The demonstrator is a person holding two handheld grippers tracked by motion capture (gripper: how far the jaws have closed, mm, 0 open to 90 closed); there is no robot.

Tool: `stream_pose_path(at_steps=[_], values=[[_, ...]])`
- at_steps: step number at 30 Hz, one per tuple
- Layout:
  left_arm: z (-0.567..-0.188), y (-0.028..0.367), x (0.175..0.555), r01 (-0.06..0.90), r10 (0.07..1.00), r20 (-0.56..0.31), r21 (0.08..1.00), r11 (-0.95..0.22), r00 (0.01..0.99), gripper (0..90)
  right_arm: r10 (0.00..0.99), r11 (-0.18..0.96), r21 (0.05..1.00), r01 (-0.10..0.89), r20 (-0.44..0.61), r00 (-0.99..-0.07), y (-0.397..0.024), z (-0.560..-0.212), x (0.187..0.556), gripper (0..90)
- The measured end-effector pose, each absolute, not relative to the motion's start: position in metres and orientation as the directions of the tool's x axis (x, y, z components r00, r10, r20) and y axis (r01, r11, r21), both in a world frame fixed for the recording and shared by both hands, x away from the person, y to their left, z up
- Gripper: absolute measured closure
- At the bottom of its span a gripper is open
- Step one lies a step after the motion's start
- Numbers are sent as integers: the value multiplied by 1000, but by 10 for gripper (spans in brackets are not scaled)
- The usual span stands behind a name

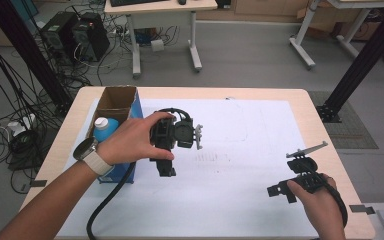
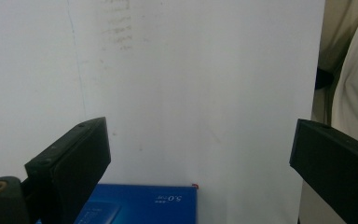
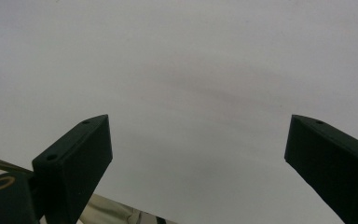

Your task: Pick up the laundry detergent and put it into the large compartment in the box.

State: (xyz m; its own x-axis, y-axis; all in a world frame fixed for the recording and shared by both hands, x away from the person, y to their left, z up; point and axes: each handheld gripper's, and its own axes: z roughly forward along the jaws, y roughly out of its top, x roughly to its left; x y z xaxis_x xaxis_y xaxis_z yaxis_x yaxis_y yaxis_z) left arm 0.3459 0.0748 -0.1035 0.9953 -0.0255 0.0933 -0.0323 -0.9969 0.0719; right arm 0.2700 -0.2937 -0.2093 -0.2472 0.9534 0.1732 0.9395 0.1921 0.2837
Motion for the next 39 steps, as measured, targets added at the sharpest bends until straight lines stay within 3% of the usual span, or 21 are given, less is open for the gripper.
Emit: stream_pose_path(at_steps=[39], values=[[-102, 83, 348, -32, -24, 91, 85, -996, 996, 54, 950, 202, 298, 933, 171, -260, -288, -205, 273, 73]])
